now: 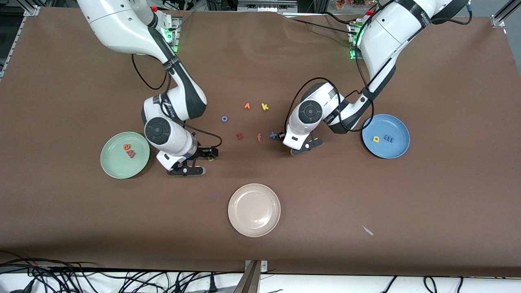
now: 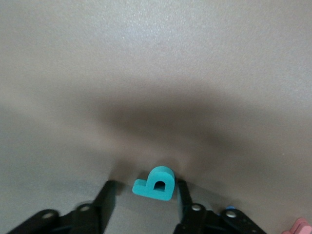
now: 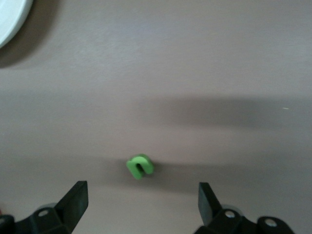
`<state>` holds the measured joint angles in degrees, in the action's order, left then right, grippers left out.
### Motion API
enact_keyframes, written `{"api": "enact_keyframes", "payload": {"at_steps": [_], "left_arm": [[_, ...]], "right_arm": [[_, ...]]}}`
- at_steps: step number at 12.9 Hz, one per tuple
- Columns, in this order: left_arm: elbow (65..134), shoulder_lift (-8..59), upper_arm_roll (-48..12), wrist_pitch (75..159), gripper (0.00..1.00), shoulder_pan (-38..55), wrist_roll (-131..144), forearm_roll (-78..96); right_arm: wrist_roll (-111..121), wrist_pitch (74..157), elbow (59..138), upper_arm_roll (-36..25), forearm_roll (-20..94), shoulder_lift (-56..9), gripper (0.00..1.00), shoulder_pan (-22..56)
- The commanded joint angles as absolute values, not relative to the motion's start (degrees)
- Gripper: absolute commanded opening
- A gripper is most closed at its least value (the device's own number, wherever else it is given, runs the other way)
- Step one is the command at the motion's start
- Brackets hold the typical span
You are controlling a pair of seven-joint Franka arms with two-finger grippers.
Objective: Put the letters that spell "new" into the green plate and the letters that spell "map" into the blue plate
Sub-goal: 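Grasp the green n with the right gripper while the left gripper lifts b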
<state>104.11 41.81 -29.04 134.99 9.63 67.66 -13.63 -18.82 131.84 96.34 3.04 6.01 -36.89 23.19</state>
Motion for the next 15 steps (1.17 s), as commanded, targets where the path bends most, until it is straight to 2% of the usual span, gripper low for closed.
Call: {"api": "enact_keyframes", "payload": {"at_steps": [1,3,7,9,10,13,15], "left_arm": [[102.0,43.2,-28.4,134.8,0.48,10.5,68.9,-15.2],[101.4,43.6,-28.4,134.8,0.41,10.5,69.0,-15.3],[101.4,43.7,-28.4,134.8,0.23,10.5,68.9,-15.4],[101.4,43.7,-28.4,134.8,0.18,10.5,68.9,-16.0],[101.4,43.6,-28.4,134.7,0.13,10.5,68.9,-16.1],[101.4,41.7,-28.6,133.2,0.12,9.0,68.4,-16.0],[101.3,39.2,-29.0,128.5,0.12,7.3,67.2,-15.6]], "right_arm": [[-15.7,132.5,94.3,3.0,3.2,-39.6,1.00,25.5],[-15.2,133.0,94.3,3.0,-1.8,-40.2,1.00,25.5],[-10.7,134.5,94.3,3.0,-2.2,-41.3,1.00,25.5],[-9.4,136.0,94.3,3.0,-2.2,-41.8,0.97,25.5],[-9.0,137.0,94.3,3.0,-2.1,-42.0,0.93,25.5],[-8.4,137.3,94.3,3.1,-2.3,-42.4,0.77,25.5],[-6.4,137.3,94.2,3.0,-2.2,-42.6,0.70,25.5]]}}
